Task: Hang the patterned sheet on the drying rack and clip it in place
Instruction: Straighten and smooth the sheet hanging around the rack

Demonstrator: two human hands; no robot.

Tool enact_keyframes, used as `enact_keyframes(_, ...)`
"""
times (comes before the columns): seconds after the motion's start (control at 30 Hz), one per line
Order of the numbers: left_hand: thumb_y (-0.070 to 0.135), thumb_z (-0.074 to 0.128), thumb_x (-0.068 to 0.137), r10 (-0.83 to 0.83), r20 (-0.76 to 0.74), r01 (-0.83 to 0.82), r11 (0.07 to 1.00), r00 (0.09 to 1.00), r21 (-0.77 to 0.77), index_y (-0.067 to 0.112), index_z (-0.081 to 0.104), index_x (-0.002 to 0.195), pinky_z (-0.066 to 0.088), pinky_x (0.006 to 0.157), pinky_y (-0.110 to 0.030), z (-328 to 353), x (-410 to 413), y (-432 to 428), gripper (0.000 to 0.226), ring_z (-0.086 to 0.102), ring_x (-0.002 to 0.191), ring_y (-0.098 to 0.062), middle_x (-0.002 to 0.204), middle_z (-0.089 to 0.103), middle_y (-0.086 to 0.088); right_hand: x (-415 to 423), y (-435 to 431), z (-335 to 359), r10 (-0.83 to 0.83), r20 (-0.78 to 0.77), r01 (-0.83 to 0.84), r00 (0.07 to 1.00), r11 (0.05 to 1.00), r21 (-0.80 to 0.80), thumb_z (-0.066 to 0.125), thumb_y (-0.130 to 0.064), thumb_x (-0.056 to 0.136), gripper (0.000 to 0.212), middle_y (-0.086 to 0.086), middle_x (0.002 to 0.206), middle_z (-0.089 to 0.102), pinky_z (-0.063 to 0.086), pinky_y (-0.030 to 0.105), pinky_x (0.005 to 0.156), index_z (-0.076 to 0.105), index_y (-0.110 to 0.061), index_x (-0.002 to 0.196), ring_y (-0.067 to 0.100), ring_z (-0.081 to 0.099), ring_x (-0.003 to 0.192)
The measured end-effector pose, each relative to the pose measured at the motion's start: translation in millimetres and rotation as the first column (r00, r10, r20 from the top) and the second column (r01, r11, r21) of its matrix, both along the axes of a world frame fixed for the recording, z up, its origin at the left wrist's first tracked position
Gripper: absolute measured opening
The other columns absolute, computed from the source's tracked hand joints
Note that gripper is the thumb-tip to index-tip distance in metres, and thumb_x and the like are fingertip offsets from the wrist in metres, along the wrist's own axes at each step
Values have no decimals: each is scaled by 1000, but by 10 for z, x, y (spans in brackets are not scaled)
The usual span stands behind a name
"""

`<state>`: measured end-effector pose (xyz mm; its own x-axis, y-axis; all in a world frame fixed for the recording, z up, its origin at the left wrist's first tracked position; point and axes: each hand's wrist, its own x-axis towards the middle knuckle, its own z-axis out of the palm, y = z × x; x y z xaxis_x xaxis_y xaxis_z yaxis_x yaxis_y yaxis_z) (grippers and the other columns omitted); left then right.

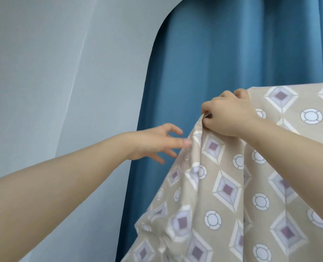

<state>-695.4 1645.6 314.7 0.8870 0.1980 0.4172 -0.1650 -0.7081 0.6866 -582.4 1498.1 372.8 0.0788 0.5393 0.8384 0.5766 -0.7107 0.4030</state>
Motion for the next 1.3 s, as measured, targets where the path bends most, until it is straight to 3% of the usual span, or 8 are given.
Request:
enact_keyframes(0.17, 14, 63, 88, 109, 54, -114, 989, 993, 98, 15, 57, 80, 55, 76, -30, -97, 180, 29, 9, 61, 69, -10, 77, 64, 0, 15, -6, 22, -6, -29, 6, 1000, 1000, 1, 38, -24, 89, 24, -3, 91, 61, 21, 40, 101, 61, -25, 95, 22, 43, 106)
enact_keyframes(0.43, 12, 57, 89, 329, 353, -371, 927, 876, 56, 16, 57, 78, 47, 67, -26, 273, 135, 272, 12, 56, 79, -18, 86, 61, -2, 137, 6, -8, 23, -23, -23, 999, 999, 26, 40, -31, 93, 22, -2, 101, 63, 19, 40, 103, 60, -25, 101, 23, 44, 110)
enact_keyframes(0.53, 27, 50, 95, 265, 182, -283, 955, 947, 84, 15, 56, 91, 46, 57, -17, 223, 153, 137, 14, 56, 73, -14, 89, 60, -1, 273, -38, 0, 25, -31, -24, 999, 999, 29, 38, -33, 93, 23, -2, 98, 61, 19, 41, 103, 59, -25, 97, 24, 43, 111)
enact_keyframes(0.7, 61, 52, 79, -186, -231, 156, 978, 955, -141, 35, 51, 122, 53, 82, -31, -90, 34, 90, 50, 65, 101, -11, 118, 65, 8, 306, 5, -1, -32, -52, 35, 998, 998, 54, 33, -25, 95, 23, -1, 84, 52, 18, 43, 104, 48, -22, 78, 26, 42, 104)
enact_keyframes(0.9, 12, 64, 86, 230, -193, -195, 964, 954, 183, 11, 62, 104, 54, 77, -31, -277, 302, 57, 19, 65, 88, -21, 104, 67, -8, 306, 99, -48, -32, -72, 37, 997, 997, 72, 33, -19, 93, 21, 2, 87, 56, 15, 44, 108, 52, -20, 85, 28, 43, 109)
enact_keyframes(1.07, 16, 48, 96, 272, -35, -274, 952, 962, -137, 10, 59, 82, 44, 65, -28, -199, 191, 242, 18, 56, 65, -19, 71, 59, -6, 276, 90, -323, 291, 174, -278, 941, 956, -94, 49, -20, 76, 45, 0, 126, 56, 30, 44, 96, 56, -30, 120, 31, 49, 114)
enact_keyframes(1.17, 14, 45, 97, 223, 17, -210, 940, 975, -267, 14, 50, 66, 40, 55, -24, -215, 146, 311, 32, 48, 38, -8, 45, 49, 4, 292, 186, -601, 422, 206, -354, 883, 887, -298, 54, -27, 65, 31, -3, 105, 66, 30, 38, 89, 66, -31, 93, 29, 59, 100)
enact_keyframes(1.3, 26, 54, 93, 217, 113, -198, 967, 970, -159, 20, 59, 91, 43, 61, -22, -276, 125, 345, 8, 53, 60, -9, 71, 57, 4, 239, 229, -611, 423, -144, -439, 895, 892, -105, 42, -23, 90, 23, -8, 74, 59, 29, 33, 87, 55, -25, 72, 21, 50, 88)
